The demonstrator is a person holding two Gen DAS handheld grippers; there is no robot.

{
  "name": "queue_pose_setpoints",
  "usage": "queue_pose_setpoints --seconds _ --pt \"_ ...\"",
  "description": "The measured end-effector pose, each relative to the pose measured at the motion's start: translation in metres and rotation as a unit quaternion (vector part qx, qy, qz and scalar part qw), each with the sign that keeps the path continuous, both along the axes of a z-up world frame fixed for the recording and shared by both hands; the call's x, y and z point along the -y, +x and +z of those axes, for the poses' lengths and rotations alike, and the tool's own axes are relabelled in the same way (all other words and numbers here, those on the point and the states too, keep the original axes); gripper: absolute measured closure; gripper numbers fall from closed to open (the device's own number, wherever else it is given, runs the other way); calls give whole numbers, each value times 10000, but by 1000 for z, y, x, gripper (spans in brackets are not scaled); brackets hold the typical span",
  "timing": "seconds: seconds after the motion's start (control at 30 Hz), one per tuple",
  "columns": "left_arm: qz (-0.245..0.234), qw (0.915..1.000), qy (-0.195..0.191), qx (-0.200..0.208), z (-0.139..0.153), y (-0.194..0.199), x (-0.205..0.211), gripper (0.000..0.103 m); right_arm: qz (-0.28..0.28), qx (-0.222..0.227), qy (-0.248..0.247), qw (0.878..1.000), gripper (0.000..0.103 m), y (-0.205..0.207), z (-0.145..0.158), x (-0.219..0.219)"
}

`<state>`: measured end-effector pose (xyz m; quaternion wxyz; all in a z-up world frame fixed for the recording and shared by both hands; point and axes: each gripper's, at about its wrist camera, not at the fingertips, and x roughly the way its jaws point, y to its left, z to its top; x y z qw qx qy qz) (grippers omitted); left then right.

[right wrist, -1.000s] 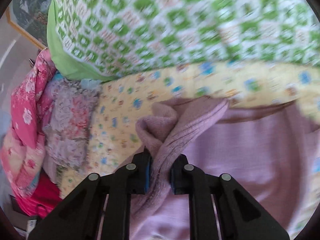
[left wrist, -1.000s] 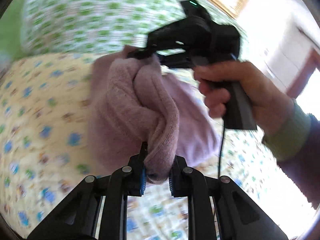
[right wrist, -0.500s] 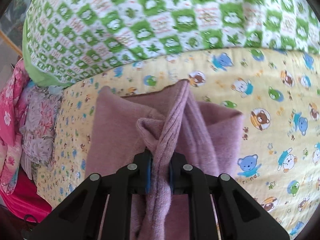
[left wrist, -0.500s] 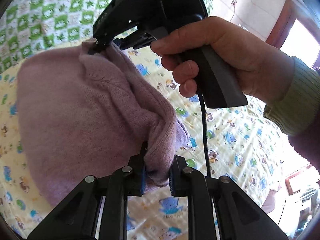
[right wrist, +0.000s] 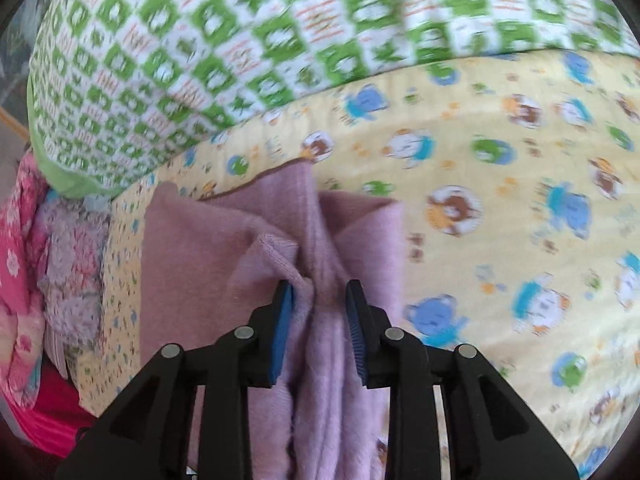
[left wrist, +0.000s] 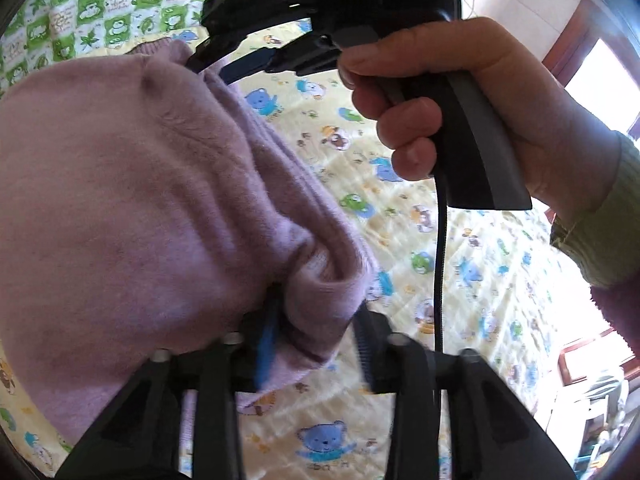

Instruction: Fold small clothes

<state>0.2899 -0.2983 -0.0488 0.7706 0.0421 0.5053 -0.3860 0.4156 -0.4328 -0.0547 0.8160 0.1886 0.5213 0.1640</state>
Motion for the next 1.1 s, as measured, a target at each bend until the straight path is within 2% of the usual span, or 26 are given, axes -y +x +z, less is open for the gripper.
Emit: queue_pose_setpoints --seconds 0.03,0.1,0.23,0.3,0.4,0.53,0.63,0.7,0.77,0.87,0.9,0.93,1.0,1.1 --pt "-36 10000 -18 11 0 -2 1 55 -83 14 -51 10000 62 -4 4 4" --pt "-129 9999 -28 58 4 -7 3 45 -193 123 -1 9997 59 -15 12 9" --pt "-205 9998 -53 61 14 -20 -5 43 -440 418 130 9981 52 -41 32 17" --pt "-150 9998 -77 52 23 -32 -20 37 -452 500 302 9973 50 -55 38 14" --pt "134 9999 -65 33 29 -34 -51 36 -407 525 381 9971 50 -70 39 3" --pt "859 9962 -66 -125 36 -23 -110 33 -267 422 359 9981 50 -78 30 -14" --pt "1472 9888 -45 -235 33 -12 -148 30 -181 339 336 9987 50 -75 20 -25" --pt "1921 9804 -99 -424 27 4 -173 29 -197 300 307 9989 46 -71 13 -29" --pt "2213 9727 -233 -656 21 19 -190 29 -265 289 151 9991 46 -67 7 -33" --pt "2510 9622 -417 -972 11 41 -203 29 -281 341 305 9986 46 -62 -1 -37" --pt "2569 9597 -442 -1049 8 46 -206 29 -254 361 349 9984 56 -60 -3 -38" --pt "2617 9578 -471 -1092 7 53 -209 29 -204 347 371 9985 91 -58 -5 -40" --pt "2634 9571 -474 -1109 4 58 -207 29 -231 362 493 9979 95 -56 0 -35" --pt "2574 9601 -456 -995 11 60 -206 28 -508 776 829 9922 95 -66 24 -10"
